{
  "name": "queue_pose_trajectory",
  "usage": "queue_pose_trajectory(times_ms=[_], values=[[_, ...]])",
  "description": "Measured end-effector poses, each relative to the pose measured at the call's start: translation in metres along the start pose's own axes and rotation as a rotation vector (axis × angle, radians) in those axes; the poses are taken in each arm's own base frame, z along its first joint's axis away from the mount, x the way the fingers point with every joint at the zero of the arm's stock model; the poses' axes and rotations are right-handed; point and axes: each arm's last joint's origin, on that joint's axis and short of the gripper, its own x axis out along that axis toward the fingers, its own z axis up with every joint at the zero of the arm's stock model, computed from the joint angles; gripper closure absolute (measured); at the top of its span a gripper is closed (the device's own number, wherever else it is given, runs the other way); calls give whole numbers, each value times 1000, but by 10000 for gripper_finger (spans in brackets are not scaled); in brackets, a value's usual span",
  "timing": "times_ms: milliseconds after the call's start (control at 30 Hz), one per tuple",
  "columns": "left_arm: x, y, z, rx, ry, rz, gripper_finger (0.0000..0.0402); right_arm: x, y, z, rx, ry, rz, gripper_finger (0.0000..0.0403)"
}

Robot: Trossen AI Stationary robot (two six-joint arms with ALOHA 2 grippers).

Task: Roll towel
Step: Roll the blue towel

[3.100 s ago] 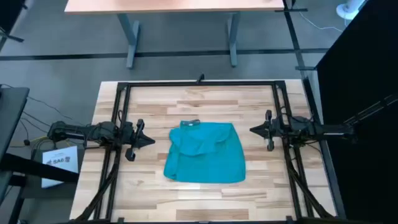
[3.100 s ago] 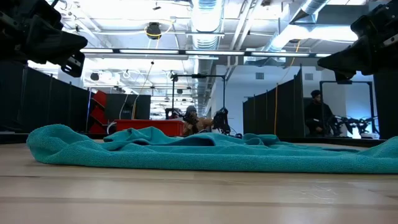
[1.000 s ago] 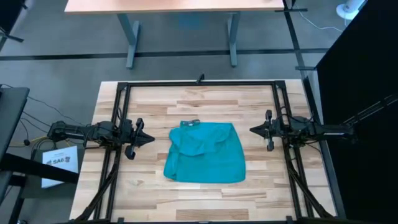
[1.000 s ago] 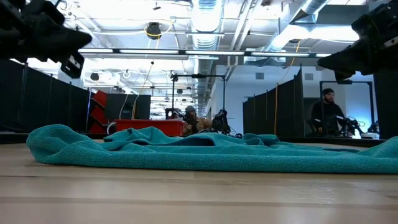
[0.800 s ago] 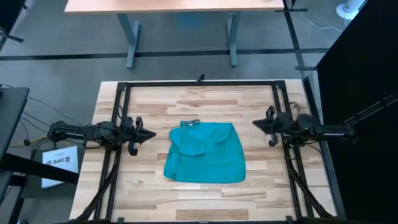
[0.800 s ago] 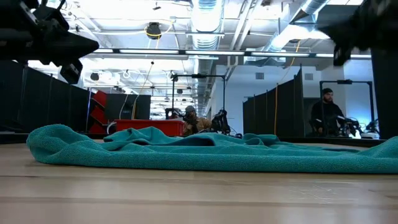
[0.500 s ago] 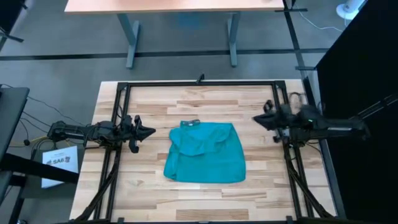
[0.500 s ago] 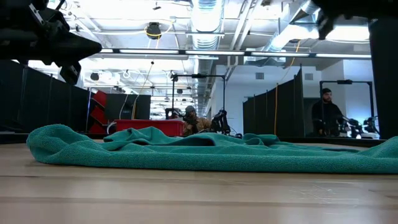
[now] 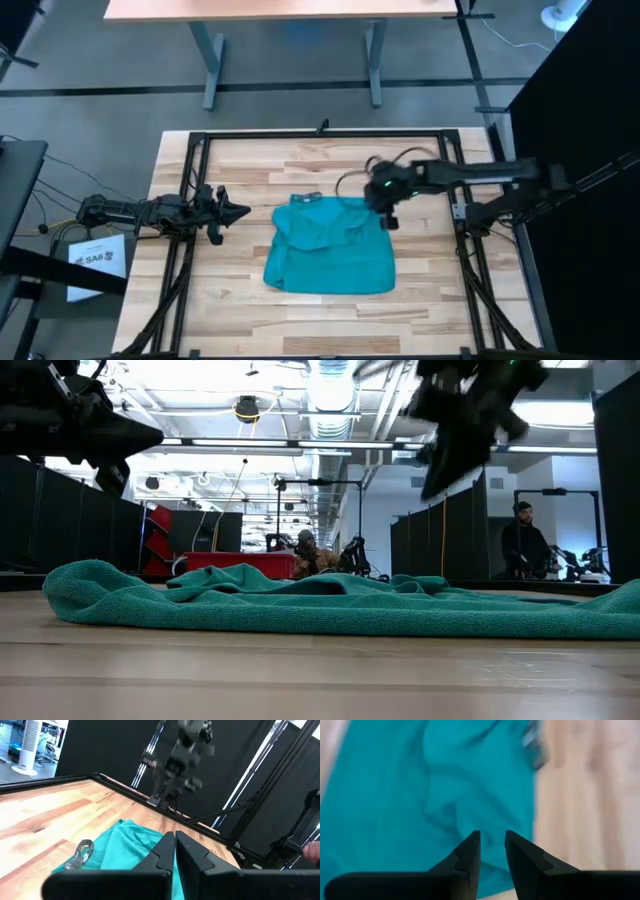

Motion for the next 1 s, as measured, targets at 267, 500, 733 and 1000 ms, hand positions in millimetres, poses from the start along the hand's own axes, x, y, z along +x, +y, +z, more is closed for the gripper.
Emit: queue_pose_trajectory(times_ms=[267, 500, 733, 1000], values=[[0, -1, -1, 8, 38, -37, 402, 75, 25, -5, -116, 204, 94, 321], [0, -1, -2, 33, 52, -45, 402, 90, 24, -4, -107, 211, -3, 321], [0, -1, -2, 35, 54, -43, 402, 94, 21, -4, -75, 207, -14, 321], [0, -1, -3, 39, 57, -41, 402, 100, 34, -4, -94, 213, 14, 321]])
